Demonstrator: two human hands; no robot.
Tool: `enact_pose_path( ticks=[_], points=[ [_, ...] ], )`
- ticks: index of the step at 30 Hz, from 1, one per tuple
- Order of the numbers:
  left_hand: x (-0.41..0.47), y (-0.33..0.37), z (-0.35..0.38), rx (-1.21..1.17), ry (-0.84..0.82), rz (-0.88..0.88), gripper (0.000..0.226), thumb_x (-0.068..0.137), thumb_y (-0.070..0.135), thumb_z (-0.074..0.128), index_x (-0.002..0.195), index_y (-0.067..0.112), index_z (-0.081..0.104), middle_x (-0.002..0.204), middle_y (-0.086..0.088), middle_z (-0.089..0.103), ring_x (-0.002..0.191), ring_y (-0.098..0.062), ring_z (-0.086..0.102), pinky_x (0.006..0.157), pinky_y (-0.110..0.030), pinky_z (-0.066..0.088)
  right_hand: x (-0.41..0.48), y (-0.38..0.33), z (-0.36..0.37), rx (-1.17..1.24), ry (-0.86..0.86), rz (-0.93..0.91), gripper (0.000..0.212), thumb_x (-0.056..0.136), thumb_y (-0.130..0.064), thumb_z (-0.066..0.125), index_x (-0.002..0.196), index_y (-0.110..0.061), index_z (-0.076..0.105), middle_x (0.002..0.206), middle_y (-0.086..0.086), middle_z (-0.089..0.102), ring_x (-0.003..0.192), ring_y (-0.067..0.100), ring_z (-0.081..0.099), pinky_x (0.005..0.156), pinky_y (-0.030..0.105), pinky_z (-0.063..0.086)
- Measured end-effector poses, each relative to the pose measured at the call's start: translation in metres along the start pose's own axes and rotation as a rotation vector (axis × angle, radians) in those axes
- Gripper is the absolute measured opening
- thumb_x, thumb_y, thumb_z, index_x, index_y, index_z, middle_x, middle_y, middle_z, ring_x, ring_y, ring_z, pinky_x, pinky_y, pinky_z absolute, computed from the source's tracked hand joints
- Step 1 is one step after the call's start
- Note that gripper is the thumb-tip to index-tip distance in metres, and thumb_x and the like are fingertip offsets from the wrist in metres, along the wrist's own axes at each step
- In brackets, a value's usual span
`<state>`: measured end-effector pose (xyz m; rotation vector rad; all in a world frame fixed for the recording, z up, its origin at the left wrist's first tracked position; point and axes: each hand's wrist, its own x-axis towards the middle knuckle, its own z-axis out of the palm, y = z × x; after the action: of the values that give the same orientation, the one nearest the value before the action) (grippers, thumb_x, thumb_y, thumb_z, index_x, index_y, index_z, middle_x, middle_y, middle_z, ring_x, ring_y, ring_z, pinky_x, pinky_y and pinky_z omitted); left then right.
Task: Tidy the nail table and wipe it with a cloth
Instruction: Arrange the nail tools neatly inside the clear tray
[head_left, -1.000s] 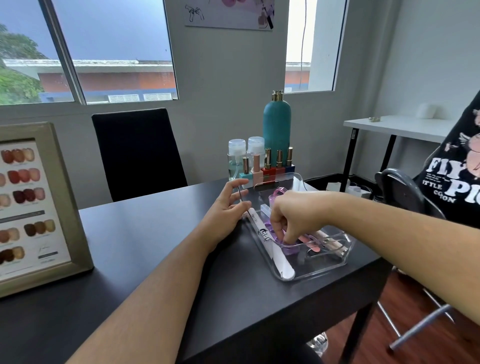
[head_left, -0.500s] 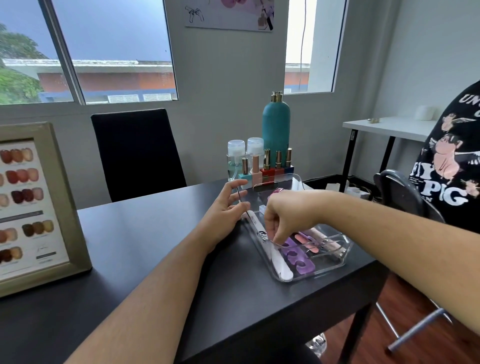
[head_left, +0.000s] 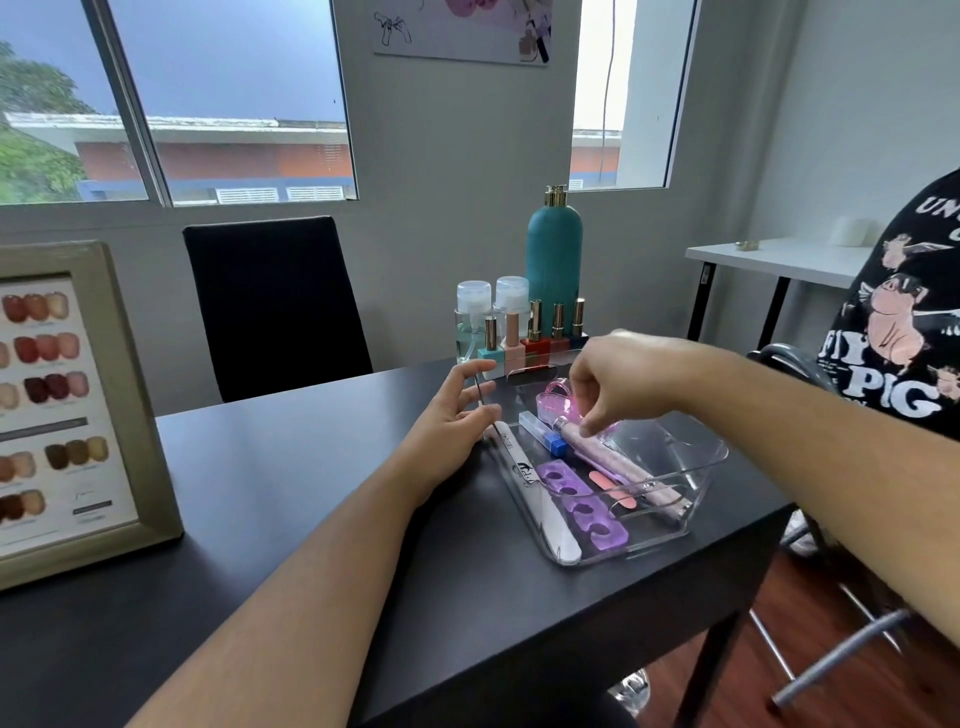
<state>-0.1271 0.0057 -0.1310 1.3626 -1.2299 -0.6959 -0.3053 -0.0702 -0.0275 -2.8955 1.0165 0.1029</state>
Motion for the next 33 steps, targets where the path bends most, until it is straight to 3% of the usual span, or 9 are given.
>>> enact_pose_path(
  ticks=[4,8,12,16,22,24,27,29,33],
  points=[
    [0.0,0.001,0.0,0.004,-0.003,-0.008,0.041,0.093,0.017,0.052,0.124,0.043,0.042,0.14,-0.003,0.046,0.119,-0.014,0.05,0.1,-0.035,0.044,-0.004,-0.001,0.017,-0.177,-0.191,0.109,0.04,0.075,-0.042,0.074,0.094,-0.007,0.07,0.086,0.002,0.073,0.066,0.012,0.059,0.047,0.018,0.037],
    [0.0,0.001,0.0,0.003,-0.002,-0.003,0.041,0.093,0.017,0.052,0.123,0.042,0.043,0.14,-0.004,0.047,0.117,-0.012,0.052,0.098,-0.034,0.046,-0.003,-0.006,0.018,-0.166,-0.192,0.145,0.042,0.075,-0.037,0.075,0.101,-0.006,0.066,0.092,0.005,0.071,0.068,0.014,0.055,0.048,0.019,0.035],
    [0.0,0.001,0.0,0.005,-0.004,-0.002,0.041,0.093,0.017,0.052,0.123,0.043,0.043,0.14,-0.003,0.047,0.114,-0.009,0.053,0.099,-0.036,0.046,-0.004,-0.008,0.018,-0.149,-0.194,0.166,0.038,0.077,-0.031,0.072,0.103,-0.004,0.065,0.084,0.004,0.065,0.063,0.013,0.052,0.046,0.018,0.035],
    [0.0,0.0,0.0,0.001,-0.004,-0.004,0.041,0.093,0.017,0.052,0.124,0.043,0.043,0.14,-0.004,0.047,0.12,-0.015,0.051,0.1,-0.036,0.045,-0.004,-0.008,0.019,-0.205,-0.181,0.161,0.036,0.08,-0.032,0.07,0.104,-0.006,0.065,0.086,0.003,0.068,0.066,0.013,0.056,0.046,0.016,0.038],
    [0.0,0.0,0.0,0.003,0.0,0.009,0.04,0.093,0.017,0.052,0.12,0.046,0.044,0.139,-0.004,0.048,0.115,-0.01,0.053,0.098,-0.035,0.046,0.006,-0.011,0.018,-0.199,0.032,0.021,0.031,0.083,-0.039,0.065,0.086,-0.009,0.066,0.079,0.002,0.065,0.07,0.016,0.055,0.049,0.021,0.038],
    [0.0,0.001,0.0,0.002,-0.001,0.006,0.04,0.093,0.017,0.052,0.119,0.046,0.044,0.139,-0.004,0.048,0.115,-0.01,0.053,0.101,-0.039,0.045,0.016,-0.019,0.022,-0.197,0.097,-0.009,0.032,0.083,-0.041,0.064,0.072,-0.012,0.057,0.069,-0.002,0.058,0.072,0.019,0.056,0.053,0.025,0.041],
    [-0.001,0.001,0.001,0.011,-0.003,-0.001,0.04,0.093,0.018,0.052,0.121,0.045,0.044,0.139,-0.004,0.047,0.12,-0.016,0.05,0.104,-0.042,0.043,0.031,-0.03,0.027,-0.288,0.162,-0.016,0.031,0.082,-0.044,0.066,0.075,-0.019,0.048,0.066,-0.005,0.047,0.074,0.021,0.054,0.06,0.03,0.043],
    [-0.001,0.0,0.0,0.006,0.0,0.01,0.04,0.093,0.017,0.052,0.117,0.048,0.045,0.138,-0.003,0.048,0.12,-0.014,0.05,0.103,-0.038,0.043,0.038,-0.033,0.028,-0.334,0.114,-0.015,0.034,0.079,-0.046,0.068,0.078,-0.02,0.046,0.066,-0.004,0.045,0.07,0.019,0.052,0.058,0.03,0.041],
    [0.0,0.0,0.0,0.003,0.001,0.021,0.04,0.092,0.018,0.054,0.116,0.049,0.045,0.136,-0.002,0.05,0.116,-0.009,0.052,0.093,-0.028,0.043,0.045,-0.032,0.029,-0.276,-0.009,0.005,0.04,0.078,-0.042,0.069,0.064,-0.011,0.048,0.061,-0.002,0.048,0.055,0.013,0.045,0.047,0.026,0.036]
  ],
)
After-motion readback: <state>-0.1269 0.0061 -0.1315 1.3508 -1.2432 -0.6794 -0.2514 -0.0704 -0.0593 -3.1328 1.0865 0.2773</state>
